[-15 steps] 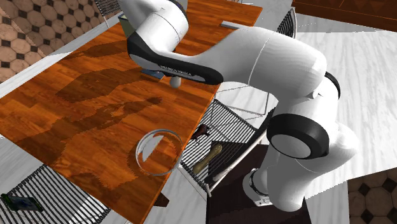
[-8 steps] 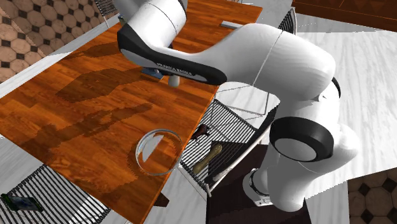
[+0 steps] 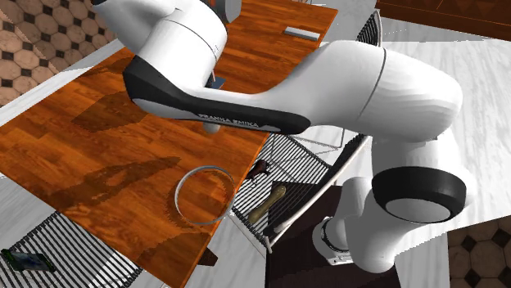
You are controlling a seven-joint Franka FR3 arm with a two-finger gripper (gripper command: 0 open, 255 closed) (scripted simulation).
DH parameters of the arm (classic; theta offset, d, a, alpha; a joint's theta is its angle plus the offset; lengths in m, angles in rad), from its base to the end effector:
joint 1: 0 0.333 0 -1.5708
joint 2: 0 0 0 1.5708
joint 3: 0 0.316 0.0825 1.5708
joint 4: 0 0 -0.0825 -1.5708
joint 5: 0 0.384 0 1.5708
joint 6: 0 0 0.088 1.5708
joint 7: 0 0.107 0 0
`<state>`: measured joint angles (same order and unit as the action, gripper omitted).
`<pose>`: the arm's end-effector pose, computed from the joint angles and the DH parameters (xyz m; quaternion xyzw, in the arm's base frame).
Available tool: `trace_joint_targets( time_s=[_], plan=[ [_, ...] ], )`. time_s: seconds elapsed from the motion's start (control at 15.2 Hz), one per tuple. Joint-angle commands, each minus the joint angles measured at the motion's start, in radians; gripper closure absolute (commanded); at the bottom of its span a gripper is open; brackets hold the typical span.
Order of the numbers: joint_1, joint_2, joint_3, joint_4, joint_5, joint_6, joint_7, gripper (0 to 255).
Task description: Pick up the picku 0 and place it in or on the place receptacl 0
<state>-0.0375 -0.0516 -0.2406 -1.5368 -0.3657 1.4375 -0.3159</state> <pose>0.4915 -0.1882 0.6632 0.9843 -0.0008 -0.0743 0.1600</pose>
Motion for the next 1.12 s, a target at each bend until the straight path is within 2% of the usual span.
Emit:
trace_joint_targets(
  time_s=[0.0,0.46,0.86,0.92,1.06],
  plan=[
    [0.025,-0.002,0.028,0.013,0.003,-0.032,0.046,255],
    [0.106,0.009,0.121,0.064,0.02,-0.13,0.199,255],
    [0.177,0.065,0.196,0.165,0.041,-0.22,0.327,255],
    [0.183,0.071,0.202,0.175,0.043,-0.228,0.337,255],
    [0.182,0.056,0.201,0.128,0.046,-0.197,0.346,255]
  ],
)
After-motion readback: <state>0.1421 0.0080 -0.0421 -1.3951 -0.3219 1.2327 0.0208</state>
